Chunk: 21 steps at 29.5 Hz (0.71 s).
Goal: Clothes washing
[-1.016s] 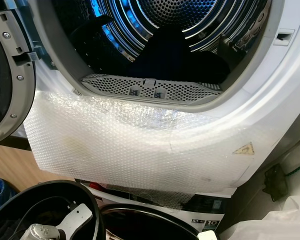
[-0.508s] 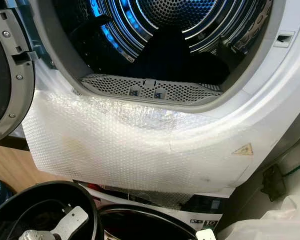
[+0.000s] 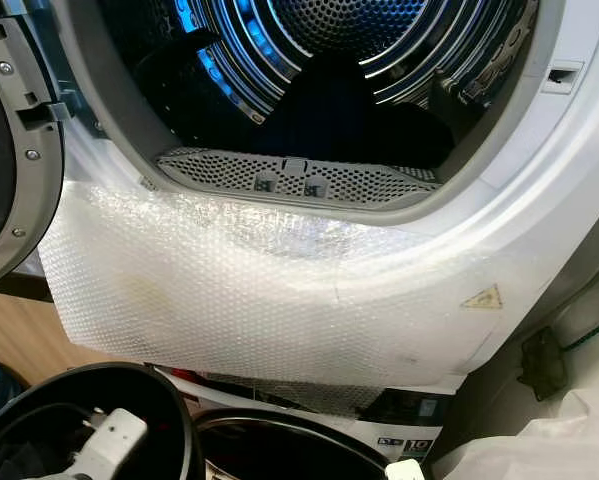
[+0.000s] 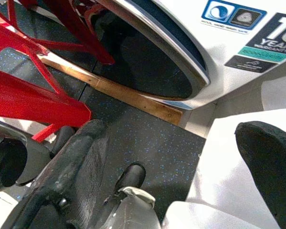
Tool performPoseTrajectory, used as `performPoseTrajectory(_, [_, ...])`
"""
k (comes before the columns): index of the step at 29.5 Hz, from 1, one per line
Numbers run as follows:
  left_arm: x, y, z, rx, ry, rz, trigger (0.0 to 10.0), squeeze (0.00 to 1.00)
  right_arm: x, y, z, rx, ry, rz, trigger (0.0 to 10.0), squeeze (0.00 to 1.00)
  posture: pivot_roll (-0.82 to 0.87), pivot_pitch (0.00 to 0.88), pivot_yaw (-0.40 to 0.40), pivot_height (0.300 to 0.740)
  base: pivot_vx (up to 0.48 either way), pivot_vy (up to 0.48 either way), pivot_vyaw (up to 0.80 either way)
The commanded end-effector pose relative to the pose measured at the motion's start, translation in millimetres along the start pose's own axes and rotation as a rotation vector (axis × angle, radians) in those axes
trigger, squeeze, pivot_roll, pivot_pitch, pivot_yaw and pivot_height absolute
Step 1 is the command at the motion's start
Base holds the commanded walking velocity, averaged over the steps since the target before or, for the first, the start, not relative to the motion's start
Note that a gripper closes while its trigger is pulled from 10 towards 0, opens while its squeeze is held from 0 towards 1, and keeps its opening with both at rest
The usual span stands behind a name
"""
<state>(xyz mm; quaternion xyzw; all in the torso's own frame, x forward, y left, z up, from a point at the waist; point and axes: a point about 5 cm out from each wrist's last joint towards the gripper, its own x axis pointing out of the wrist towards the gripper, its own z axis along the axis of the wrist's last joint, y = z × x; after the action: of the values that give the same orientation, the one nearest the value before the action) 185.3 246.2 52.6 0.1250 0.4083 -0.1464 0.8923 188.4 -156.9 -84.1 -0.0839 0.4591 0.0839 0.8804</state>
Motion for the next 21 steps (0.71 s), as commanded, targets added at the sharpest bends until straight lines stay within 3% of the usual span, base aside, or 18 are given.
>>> performPoseTrajectory(1, [-9.5, 3.6, -0.4, -0.075, -0.027, 0.025, 0.0, 0.0, 0.6, 2.5, 1.2, -0.017, 0.01, 0.009, 10.0, 0.0, 0.33, 0.0, 0.0, 0.74, 0.0, 0.0, 0.0])
performPoseTrajectory(5, [-26.4, 0.4, 7.5, -0.205, -0.174, -0.009, 0.0, 0.0, 1.6, 3.9, 6.2, -0.032, 0.002, 0.021, 10.0, 0.0, 0.36, 0.0, -0.004, 0.74, 0.0, 0.0, 0.0])
performPoseTrajectory(6, [-33.2, 3.1, 12.3, -0.251, -0.248, -0.012, 0.0, 0.0, 1.9, 4.5, 8.2, -0.038, -0.001, 0.026, 10.0, 0.0, 0.36, 0.0, -0.008, 0.74, 0.0, 0.0, 0.0])
performPoseTrajectory(8, [-36.5, 4.4, 14.6, -0.274, -0.278, -0.009, 0.0, 0.0, 2.1, 4.7, 9.0, -0.04, -0.002, 0.027, 10.0, 0.0, 0.37, 0.0, -0.009, 0.74, 0.0, 0.0, 0.0])
performPoseTrajectory(12, [-67.8, 16.9, 37.7, -0.419, -0.601, -0.004, 0.0, 0.0, 2.8, 4.2, 14.6, -0.058, -0.012, 0.039, 10.0, 0.0, 0.39, 0.0, -0.02, 0.74, 0.0, 0.0, 0.0])
performPoseTrajectory(15, [-80.1, 14.9, 44.5, -0.438, -0.726, -0.042, 0.0, 0.0, 2.8, 3.5, 14.8, -0.059, -0.012, 0.038, 10.0, 0.0, 0.38, 0.0, -0.021, 0.74, 0.0, 0.0, 0.0])
performPoseTrajectory(21, [-99.2, 3.6, 55.5, -0.45, -0.884, -0.196, 0.0, 0.0, 2.4, 4.4, 11.7, -0.062, -0.004, 0.043, 10.0, 0.0, 0.38, 0.0, -0.028, 0.74, 0.0, 0.0, 0.0])
